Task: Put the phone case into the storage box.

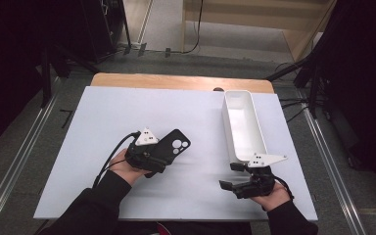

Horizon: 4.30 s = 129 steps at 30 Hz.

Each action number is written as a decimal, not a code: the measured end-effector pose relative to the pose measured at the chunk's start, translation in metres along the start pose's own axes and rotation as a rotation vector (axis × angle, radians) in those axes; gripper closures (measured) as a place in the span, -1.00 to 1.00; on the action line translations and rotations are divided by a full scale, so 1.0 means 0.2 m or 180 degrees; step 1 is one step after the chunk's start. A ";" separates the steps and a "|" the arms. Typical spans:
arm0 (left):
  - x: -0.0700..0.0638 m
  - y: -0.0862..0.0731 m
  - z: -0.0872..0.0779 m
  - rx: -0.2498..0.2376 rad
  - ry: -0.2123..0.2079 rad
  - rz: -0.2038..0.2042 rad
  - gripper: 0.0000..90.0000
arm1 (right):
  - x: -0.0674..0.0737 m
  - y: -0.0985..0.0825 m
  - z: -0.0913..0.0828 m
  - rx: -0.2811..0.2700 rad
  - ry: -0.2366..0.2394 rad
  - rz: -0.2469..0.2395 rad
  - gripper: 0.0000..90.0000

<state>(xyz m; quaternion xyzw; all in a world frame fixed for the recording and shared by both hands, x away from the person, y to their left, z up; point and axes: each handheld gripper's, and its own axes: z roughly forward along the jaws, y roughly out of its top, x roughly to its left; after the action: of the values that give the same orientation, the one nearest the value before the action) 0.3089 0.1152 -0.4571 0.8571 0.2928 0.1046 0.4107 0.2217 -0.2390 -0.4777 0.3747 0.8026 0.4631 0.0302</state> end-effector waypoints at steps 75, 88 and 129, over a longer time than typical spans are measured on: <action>-0.17 -0.03 0.13 -0.0886 0.0246 -0.0637 -0.70 | 0.10 0.49 0.12 -0.0209 -0.0320 0.0420 -0.56; -0.17 -0.04 0.14 -0.0898 0.0238 -0.0610 -0.70 | 0.06 0.60 0.17 -0.0210 -0.0282 0.0489 -0.51; -0.19 -0.03 0.14 -0.0979 0.0168 -0.0692 -0.70 | -0.04 0.66 0.41 0.0122 -0.0122 0.0969 -0.04</action>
<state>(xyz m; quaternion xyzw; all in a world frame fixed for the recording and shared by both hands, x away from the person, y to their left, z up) 0.2871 0.0785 -0.4778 0.7446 0.3749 0.1255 0.5379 0.3359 -0.1466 -0.4260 0.5014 0.7445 0.4397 -0.0321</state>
